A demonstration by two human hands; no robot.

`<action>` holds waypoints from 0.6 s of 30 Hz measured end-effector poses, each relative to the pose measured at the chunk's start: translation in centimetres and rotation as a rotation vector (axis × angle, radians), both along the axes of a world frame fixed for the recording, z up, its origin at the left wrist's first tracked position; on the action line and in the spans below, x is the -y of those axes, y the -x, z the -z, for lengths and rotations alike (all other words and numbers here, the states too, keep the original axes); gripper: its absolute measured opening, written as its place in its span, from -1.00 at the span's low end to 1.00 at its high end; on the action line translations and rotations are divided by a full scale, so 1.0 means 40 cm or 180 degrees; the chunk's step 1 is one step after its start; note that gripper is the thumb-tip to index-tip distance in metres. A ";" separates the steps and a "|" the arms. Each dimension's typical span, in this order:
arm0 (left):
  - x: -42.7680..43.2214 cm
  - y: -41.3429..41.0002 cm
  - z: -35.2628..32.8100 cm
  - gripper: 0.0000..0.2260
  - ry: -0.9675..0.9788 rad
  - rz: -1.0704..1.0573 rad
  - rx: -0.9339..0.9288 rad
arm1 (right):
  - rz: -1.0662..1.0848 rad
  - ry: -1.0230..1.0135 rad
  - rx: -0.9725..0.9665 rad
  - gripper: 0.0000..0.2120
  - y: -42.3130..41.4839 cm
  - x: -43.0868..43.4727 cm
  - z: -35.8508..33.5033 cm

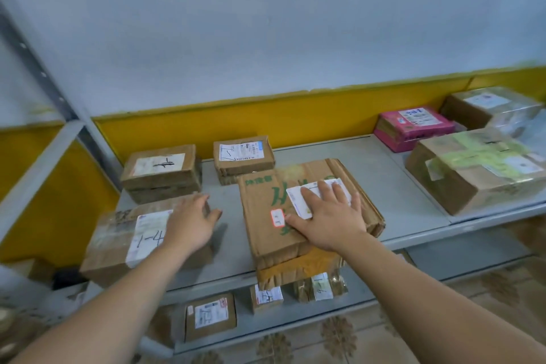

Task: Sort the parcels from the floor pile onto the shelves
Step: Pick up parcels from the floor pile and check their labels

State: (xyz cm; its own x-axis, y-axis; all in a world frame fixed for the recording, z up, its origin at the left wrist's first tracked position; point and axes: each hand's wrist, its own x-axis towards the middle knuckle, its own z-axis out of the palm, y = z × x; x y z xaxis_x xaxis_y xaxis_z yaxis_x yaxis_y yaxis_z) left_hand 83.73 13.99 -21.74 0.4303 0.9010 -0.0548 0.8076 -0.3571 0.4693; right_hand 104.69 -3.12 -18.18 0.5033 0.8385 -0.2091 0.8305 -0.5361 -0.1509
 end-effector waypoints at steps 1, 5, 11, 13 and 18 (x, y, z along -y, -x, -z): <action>-0.020 0.023 0.010 -0.48 0.0000 -0.0010 -0.0400 | 0.0034 0.0000 0.0014 -0.14 -0.006 -0.008 -0.001; -0.036 0.073 0.070 -0.43 0.0111 0.0110 -0.0976 | 0.0135 0.0016 0.0052 -0.15 -0.017 -0.047 -0.003; -0.074 0.053 0.072 -0.52 -0.0293 0.0031 -0.0994 | 0.0280 -0.0065 0.0086 -0.17 -0.041 -0.084 0.010; -0.090 0.043 0.072 -0.49 -0.0232 0.0033 -0.0922 | 0.0308 -0.0073 0.0094 -0.18 -0.050 -0.096 0.011; -0.125 0.017 0.074 -0.33 0.0059 0.0165 -0.1080 | 0.0356 -0.0092 0.0091 -0.18 -0.089 -0.131 0.014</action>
State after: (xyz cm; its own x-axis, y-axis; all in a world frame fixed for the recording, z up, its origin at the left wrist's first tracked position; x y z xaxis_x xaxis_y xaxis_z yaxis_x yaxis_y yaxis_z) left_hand 83.07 19.00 -24.69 0.4298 0.8760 -0.2187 0.8998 -0.3956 0.1838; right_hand 108.26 2.13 -18.74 0.5993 0.7823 -0.1699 0.7701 -0.6214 -0.1446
